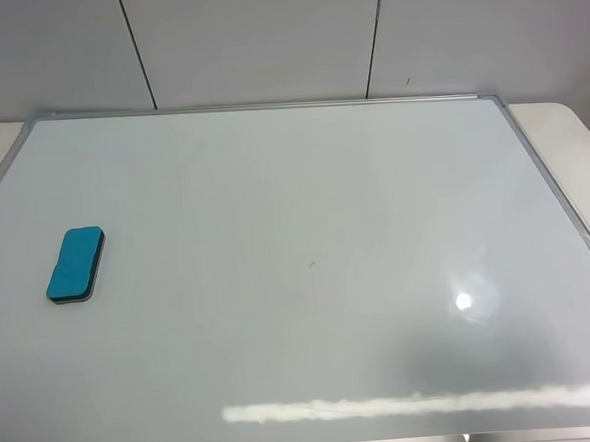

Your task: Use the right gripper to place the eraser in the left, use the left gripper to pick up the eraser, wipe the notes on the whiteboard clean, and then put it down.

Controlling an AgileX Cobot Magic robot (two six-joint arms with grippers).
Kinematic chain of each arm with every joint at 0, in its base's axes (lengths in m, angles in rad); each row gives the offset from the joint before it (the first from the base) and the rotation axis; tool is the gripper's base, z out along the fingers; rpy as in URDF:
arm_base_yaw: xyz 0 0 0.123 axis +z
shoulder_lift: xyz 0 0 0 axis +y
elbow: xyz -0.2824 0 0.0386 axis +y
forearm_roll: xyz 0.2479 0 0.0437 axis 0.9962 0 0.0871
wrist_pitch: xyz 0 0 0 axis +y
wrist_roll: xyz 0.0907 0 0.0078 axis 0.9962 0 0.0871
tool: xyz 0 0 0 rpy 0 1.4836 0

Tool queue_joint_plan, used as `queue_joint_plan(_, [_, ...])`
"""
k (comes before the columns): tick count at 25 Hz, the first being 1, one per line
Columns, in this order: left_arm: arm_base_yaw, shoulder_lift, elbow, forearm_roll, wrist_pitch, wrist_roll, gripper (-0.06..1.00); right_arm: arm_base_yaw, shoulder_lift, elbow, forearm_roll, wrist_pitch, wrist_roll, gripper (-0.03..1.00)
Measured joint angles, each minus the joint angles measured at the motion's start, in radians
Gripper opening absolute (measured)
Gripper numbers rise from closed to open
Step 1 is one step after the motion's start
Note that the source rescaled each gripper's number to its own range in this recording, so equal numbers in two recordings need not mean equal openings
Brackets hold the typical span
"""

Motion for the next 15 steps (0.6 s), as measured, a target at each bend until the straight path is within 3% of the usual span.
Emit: queue_joint_plan(15, [0.000,0.000,0.004,0.009,-0.001,0.006,1.00,0.000,0.000,0.000,0.000,0.000,0.000,1.00])
